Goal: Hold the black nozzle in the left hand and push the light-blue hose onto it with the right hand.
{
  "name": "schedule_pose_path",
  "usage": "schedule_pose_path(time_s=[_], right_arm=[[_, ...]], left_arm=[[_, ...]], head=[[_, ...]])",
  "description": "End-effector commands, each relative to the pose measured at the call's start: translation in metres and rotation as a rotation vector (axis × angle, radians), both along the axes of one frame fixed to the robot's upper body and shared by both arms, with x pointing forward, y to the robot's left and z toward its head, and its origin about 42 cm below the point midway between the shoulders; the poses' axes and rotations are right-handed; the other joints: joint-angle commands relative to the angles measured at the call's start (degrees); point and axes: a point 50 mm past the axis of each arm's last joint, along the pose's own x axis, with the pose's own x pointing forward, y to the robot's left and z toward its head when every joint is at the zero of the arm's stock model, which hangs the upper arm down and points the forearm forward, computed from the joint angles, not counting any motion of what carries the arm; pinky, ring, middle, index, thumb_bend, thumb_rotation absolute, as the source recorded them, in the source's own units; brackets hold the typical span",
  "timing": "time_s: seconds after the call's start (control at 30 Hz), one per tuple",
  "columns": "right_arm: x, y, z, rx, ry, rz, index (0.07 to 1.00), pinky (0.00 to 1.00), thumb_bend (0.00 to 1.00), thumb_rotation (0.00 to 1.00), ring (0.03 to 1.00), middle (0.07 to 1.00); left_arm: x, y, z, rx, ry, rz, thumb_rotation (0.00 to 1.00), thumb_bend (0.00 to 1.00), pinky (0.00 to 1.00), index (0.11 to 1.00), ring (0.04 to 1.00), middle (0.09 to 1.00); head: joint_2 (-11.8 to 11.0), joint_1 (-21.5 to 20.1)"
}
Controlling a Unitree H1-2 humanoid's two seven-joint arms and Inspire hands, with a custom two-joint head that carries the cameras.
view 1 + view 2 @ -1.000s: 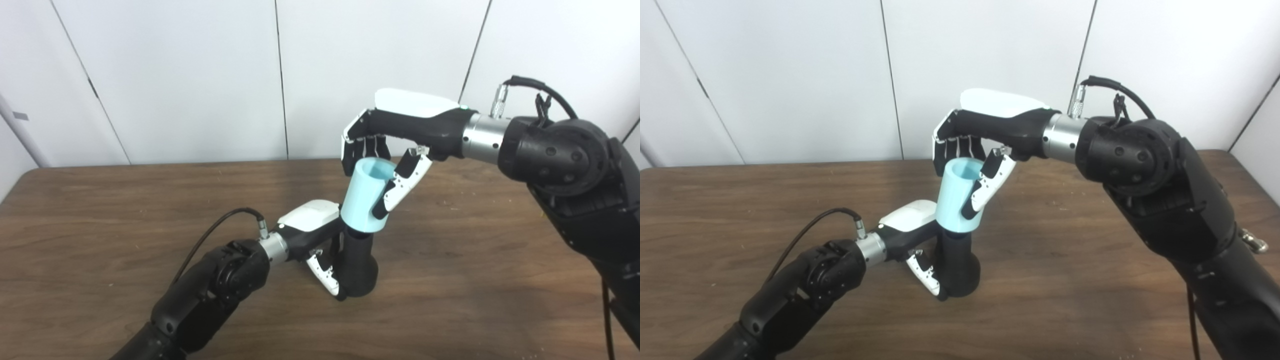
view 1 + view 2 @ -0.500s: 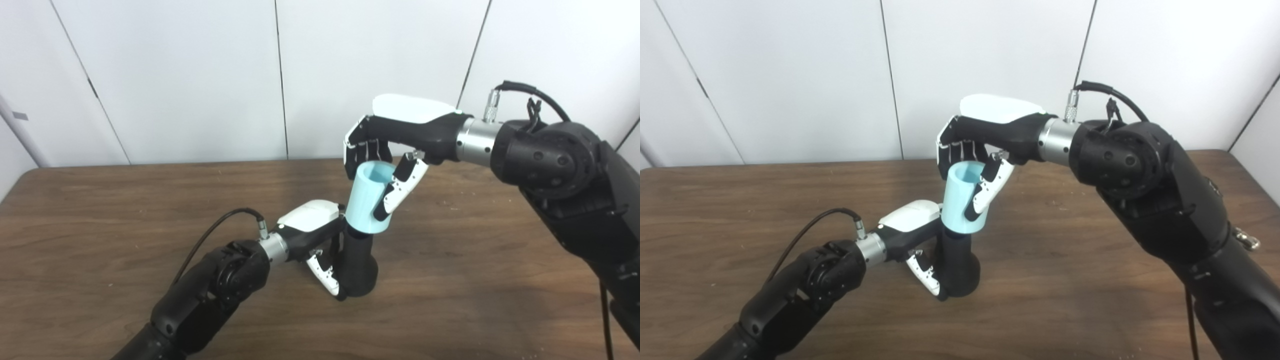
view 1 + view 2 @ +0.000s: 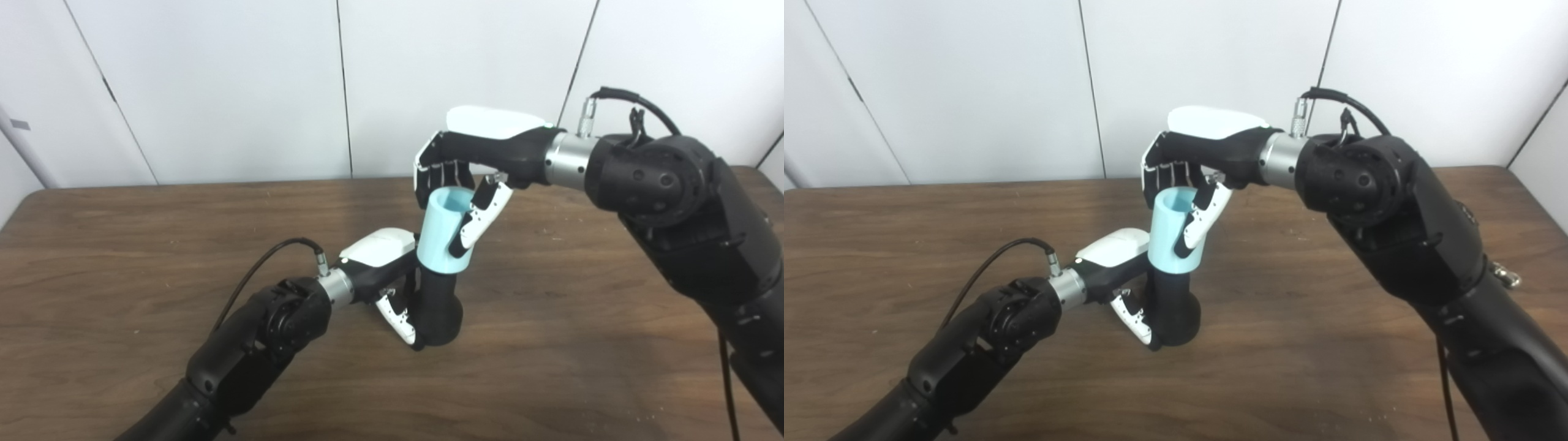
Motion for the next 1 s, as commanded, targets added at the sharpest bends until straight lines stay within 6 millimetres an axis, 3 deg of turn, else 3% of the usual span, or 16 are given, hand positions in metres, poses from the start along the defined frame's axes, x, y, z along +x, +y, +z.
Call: schedule_pose_path(time_s=[0.0,0.5,0.97], right_arm=[[-0.001,0.001,0.019,0.016,-0.068,0.017,0.475,0.36,0.5,0.0,0.461,0.471],[0.002,0.008,0.005,0.041,-0.041,0.02,0.472,0.36,0.5,0.0,0.459,0.481],[0.0,-0.004,-0.003,-0.04,-0.012,0.02,0.471,0.35,0.5,0.0,0.458,0.489]], left_arm=[[-0.007,0.013,-0.03,0.148,0.079,0.027,0.0,0.52,1.0,0.468,0.596,0.508],[-0.006,0.015,-0.025,0.148,0.077,0.024,0.0,0.52,1.0,0.467,0.597,0.51],[-0.008,0.018,-0.026,0.139,0.08,0.033,0.0,0.52,1.0,0.466,0.598,0.511]], head=[[0.08,0.04],[0.65,0.53],[0.97,0.14]])
